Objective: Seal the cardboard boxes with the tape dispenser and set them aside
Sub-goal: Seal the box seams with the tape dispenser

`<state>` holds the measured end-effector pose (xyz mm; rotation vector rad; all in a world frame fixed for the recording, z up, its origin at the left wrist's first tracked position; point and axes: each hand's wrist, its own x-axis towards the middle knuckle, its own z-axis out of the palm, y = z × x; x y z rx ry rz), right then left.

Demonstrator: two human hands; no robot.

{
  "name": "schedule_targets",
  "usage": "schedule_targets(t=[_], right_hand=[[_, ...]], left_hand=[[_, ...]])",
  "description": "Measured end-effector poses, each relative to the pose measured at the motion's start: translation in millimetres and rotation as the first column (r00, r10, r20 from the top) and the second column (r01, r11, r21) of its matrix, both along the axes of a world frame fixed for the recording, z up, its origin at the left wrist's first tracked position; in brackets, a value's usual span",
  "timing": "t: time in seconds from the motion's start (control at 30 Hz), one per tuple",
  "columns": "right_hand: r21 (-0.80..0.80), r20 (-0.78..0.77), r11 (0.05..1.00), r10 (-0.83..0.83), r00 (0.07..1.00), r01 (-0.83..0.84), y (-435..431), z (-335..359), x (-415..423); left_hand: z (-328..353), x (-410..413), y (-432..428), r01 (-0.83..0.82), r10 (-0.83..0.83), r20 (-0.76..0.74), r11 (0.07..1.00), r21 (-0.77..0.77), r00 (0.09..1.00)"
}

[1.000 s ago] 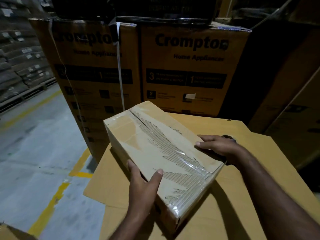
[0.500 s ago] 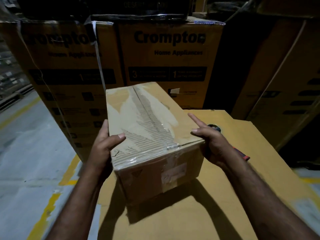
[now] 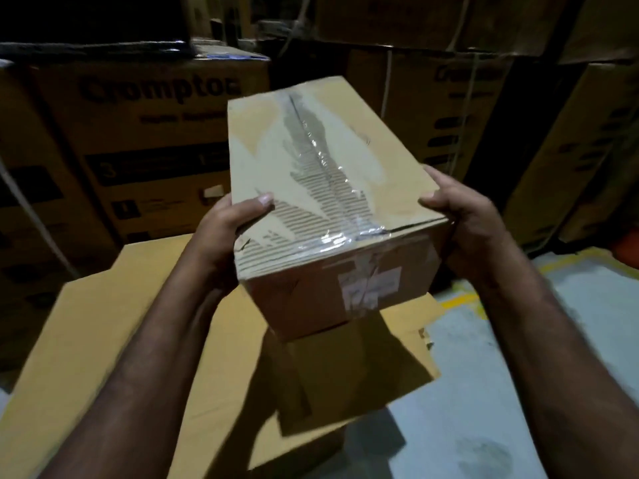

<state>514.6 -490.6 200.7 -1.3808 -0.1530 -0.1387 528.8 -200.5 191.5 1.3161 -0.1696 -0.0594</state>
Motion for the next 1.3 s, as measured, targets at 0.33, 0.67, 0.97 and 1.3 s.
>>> schedule_targets(t=[0.33, 0.67, 0.97, 1.3], right_hand=[[-0.196, -0.186, 0.968, -0.192, 0.964, 0.155, -230, -21, -48], [-0.128, -0.222, 0.985, -0.144, 0.964, 0.118, -362, -89, -12], [-0.265, -0.392, 0.961, -0.182, 0.902, 0.079, -429, -143, 96], [-0.327, -0.656, 0.929, -0.092, 0.749, -0.172, -455, -241, 226]], left_hand=[[12, 24, -236, 0.219, -0.218, -0.028, 0.958, 0.186, 0.976], [-36, 68, -370, 0.255, -0.186, -0.230, 0.912, 0.321, 0.955], [-150, 144, -471, 0.021, 0.139, -0.429, 0.938, 0.346, 0.893], [-268, 226, -513, -0.291, 0.484, -0.572, 0.870, 0.398, 0.663]])
